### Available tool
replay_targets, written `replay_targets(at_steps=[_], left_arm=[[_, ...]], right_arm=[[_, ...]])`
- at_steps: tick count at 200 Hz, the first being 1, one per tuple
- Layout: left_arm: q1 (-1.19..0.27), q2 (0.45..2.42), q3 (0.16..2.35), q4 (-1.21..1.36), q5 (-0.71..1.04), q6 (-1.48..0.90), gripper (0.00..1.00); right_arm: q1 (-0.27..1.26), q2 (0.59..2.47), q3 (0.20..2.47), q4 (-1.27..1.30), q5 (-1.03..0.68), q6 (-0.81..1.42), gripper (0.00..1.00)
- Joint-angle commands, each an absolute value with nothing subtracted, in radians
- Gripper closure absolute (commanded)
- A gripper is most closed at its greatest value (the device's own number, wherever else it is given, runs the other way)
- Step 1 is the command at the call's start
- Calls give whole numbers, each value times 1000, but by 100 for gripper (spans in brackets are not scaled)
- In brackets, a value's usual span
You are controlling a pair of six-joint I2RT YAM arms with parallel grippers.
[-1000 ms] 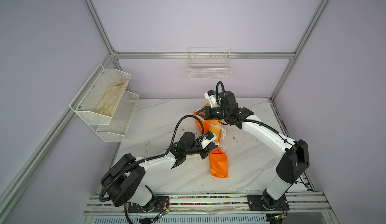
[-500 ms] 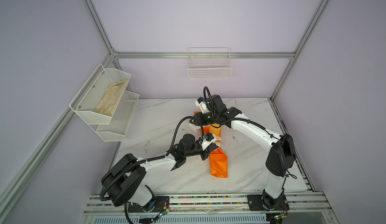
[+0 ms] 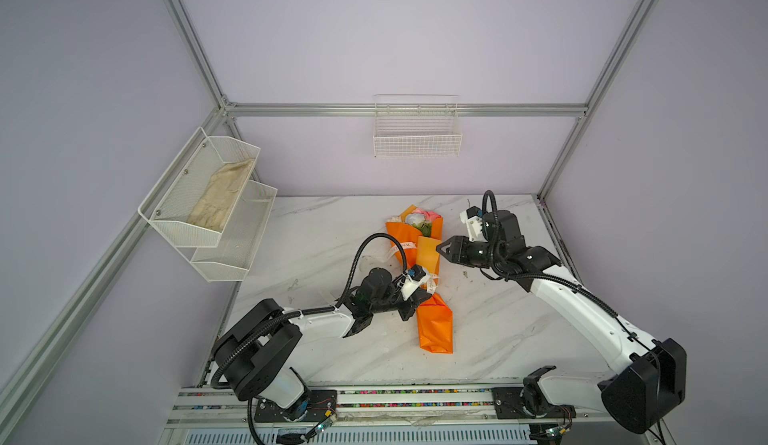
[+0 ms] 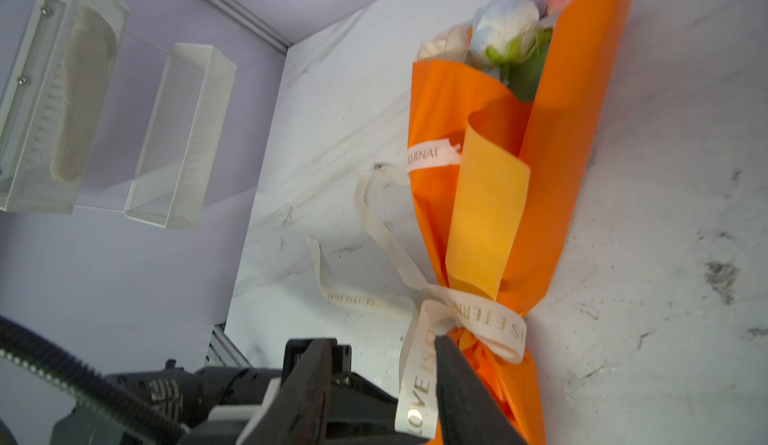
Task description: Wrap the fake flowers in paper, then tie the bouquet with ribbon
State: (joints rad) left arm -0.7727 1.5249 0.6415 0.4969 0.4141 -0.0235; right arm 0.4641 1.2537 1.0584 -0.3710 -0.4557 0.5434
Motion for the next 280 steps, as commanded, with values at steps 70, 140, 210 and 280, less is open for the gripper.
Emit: replay_targets(at_steps=[70, 140, 210, 280], left_arm=[[-768, 1517, 676, 515, 424, -78, 89], [-769, 1525, 686, 503, 422, -72, 88], [-768, 1519, 695, 488, 422, -66, 88], [-767, 1517, 718, 456, 388, -71, 84]], right_arm=[[465, 1278, 859, -201, -739, 640, 50], [473, 1368, 869, -159, -746, 629, 55], [477, 1443, 934, -271, -666, 557, 52], [477, 1450, 924, -223, -763, 555, 91]])
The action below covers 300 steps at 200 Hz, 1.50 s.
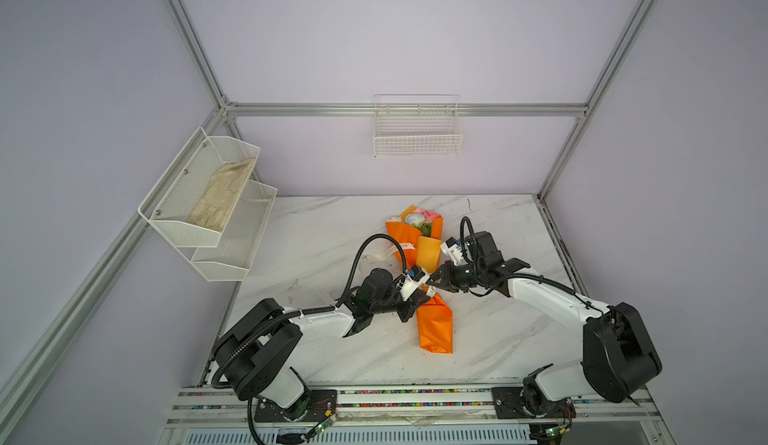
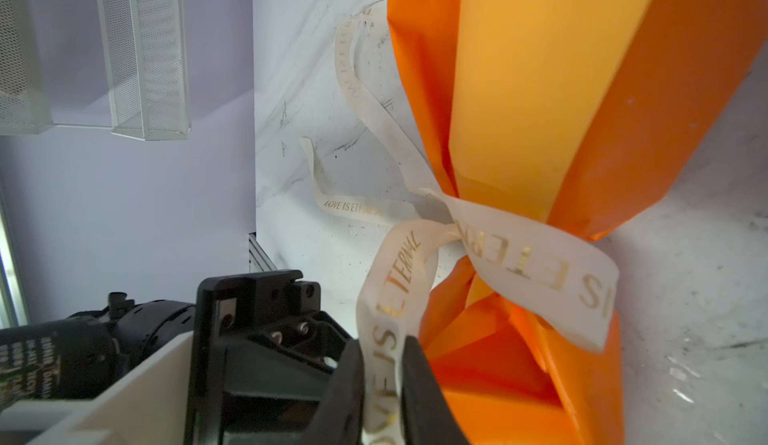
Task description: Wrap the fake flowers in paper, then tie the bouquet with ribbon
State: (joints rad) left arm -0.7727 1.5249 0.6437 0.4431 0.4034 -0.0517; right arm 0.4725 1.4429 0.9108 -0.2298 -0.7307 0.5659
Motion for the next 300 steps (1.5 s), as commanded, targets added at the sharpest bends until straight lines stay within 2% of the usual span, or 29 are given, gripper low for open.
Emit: replay_targets(at_steps=[1, 12, 34, 56, 78, 96, 121, 147, 168, 214, 249, 269, 300], left_arm=[[-767, 1516, 718, 455, 387, -73, 84], [-765, 1513, 719, 445, 382, -77, 81], [-759, 1474, 708, 400, 372, -91, 58], [-737, 1364, 684, 301, 268, -169, 49], [-669, 1276, 668, 194, 137, -311, 30], [-583, 1272, 712, 58, 80, -406, 25], [-493, 1380, 846, -175, -29, -495, 22], [-443, 1531, 992, -360, -142, -553, 22], [-418, 1615, 1061, -392, -159, -551, 22], [-381, 1771, 1167, -409, -170, -512, 34], [-346, 1808, 1184, -345, -105, -482, 49], [-338, 1827, 1190, -326, -92, -470, 62], [-334, 1859, 1201, -316, -64, -454, 69]], right_arm=[[477, 1450, 923, -223, -763, 555, 91], [477, 1445, 919, -218, -749, 557, 95], [477, 1428, 923, -212, -703, 564, 99], [477, 1426, 917, -197, -689, 571, 99], [477, 1422, 913, -193, -680, 570, 99], [477, 1416, 915, -195, -677, 567, 98], [477, 1416, 922, -196, -669, 569, 98], [477, 1417, 931, -205, -662, 571, 98], [477, 1410, 932, -208, -656, 574, 97], [478, 1411, 934, -215, -653, 571, 97], [477, 1413, 930, -212, -657, 575, 97], [477, 1412, 927, -205, -659, 576, 97], [477, 1415, 923, -202, -658, 580, 97]])
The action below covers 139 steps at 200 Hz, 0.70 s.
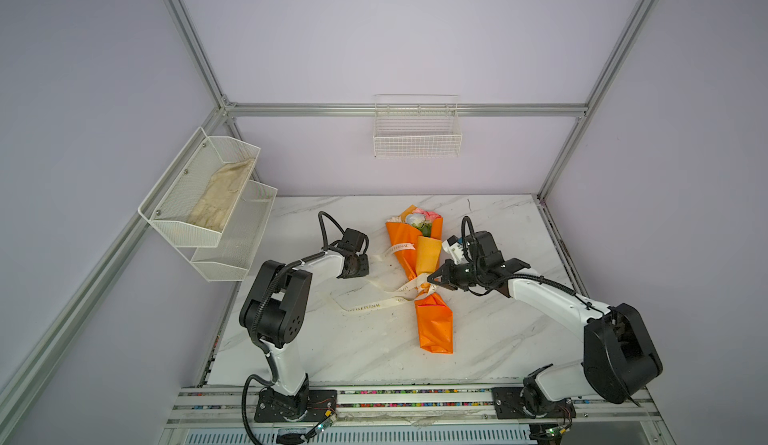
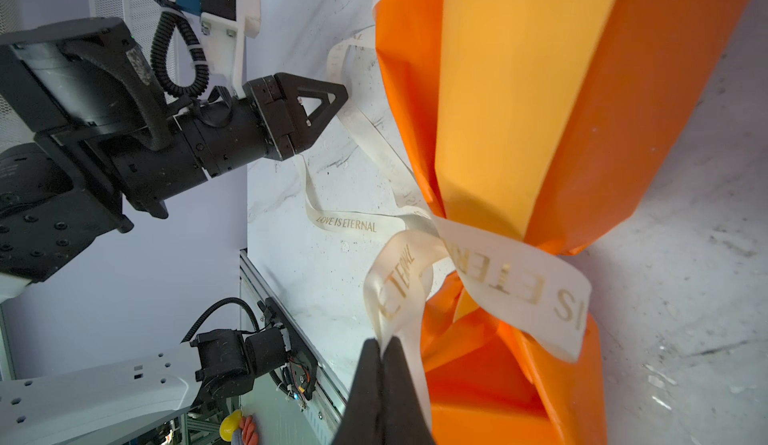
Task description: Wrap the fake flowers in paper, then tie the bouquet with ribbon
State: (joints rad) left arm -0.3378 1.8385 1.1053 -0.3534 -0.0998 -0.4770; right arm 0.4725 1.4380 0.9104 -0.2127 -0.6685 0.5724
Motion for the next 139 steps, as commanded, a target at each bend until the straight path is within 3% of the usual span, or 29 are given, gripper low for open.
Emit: replay_targets(at_steps=[1, 14, 37, 99, 139], left_arm=[[-334, 1859, 1201, -314, -63, -454, 70], [-334, 1866, 1202, -308, -57, -453, 77], [-334, 1831, 1204, -324, -2, -438, 100], [-378, 1442, 882, 32, 346, -418, 100], [-555, 1264, 733, 242, 463, -99, 100]], right_arm=[[477, 1415, 922, -202, -658, 580, 97], [477, 1416, 920, -198, -658, 581, 96], [477, 1418, 918, -200, -654, 584, 96], [477, 1406, 925, -169, -623, 628, 96], [476, 1417, 928, -154, -589, 672, 96]])
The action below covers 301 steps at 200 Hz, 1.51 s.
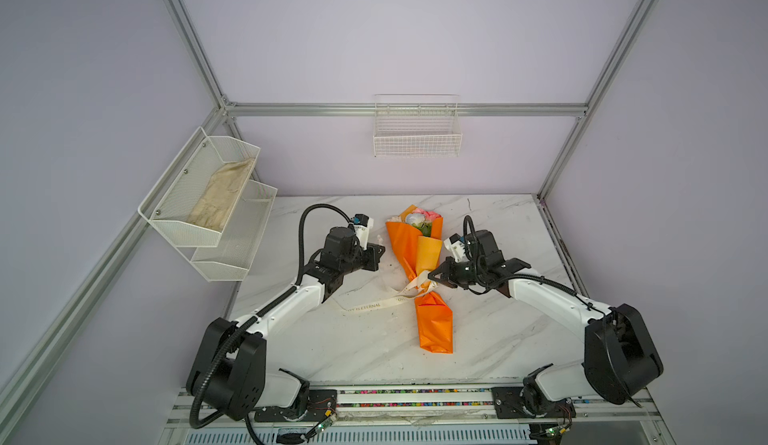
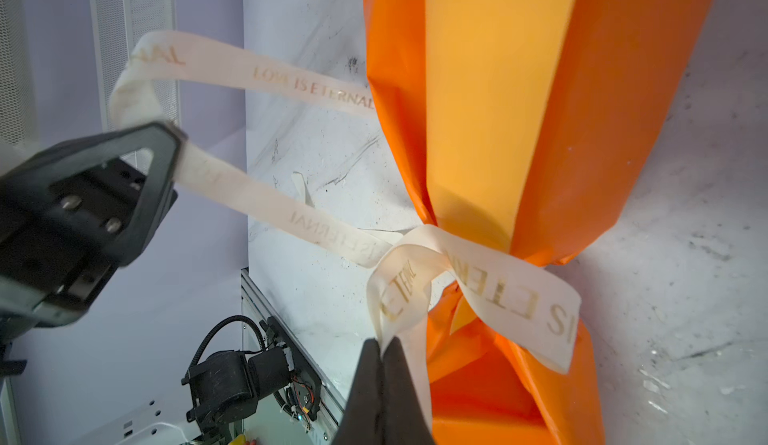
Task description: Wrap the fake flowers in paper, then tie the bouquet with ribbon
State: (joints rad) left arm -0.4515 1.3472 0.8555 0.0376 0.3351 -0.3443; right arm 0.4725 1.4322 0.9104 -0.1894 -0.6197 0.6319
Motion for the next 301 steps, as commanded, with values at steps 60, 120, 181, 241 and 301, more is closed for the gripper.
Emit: replay_targets(at_steps=[60, 120, 181, 241, 301], left_arm=[[-756, 1185, 750, 228, 654, 432, 99], [-954, 1395, 1009, -183, 540, 735, 97], [-1003, 1490, 1140, -11, 466, 602, 97], [-1003, 1501, 1052, 113, 375, 575, 93], [-1003, 1585, 1113, 168, 251, 420, 92]], right_arm=[[471, 1429, 927, -112, -600, 704, 96], [462, 1437, 926, -85, -640, 709, 96], [460, 1436, 920, -74, -632, 721, 96], [457, 1442, 920, -72, -636, 721, 96], [456, 1444, 923, -75, -635, 721, 96]])
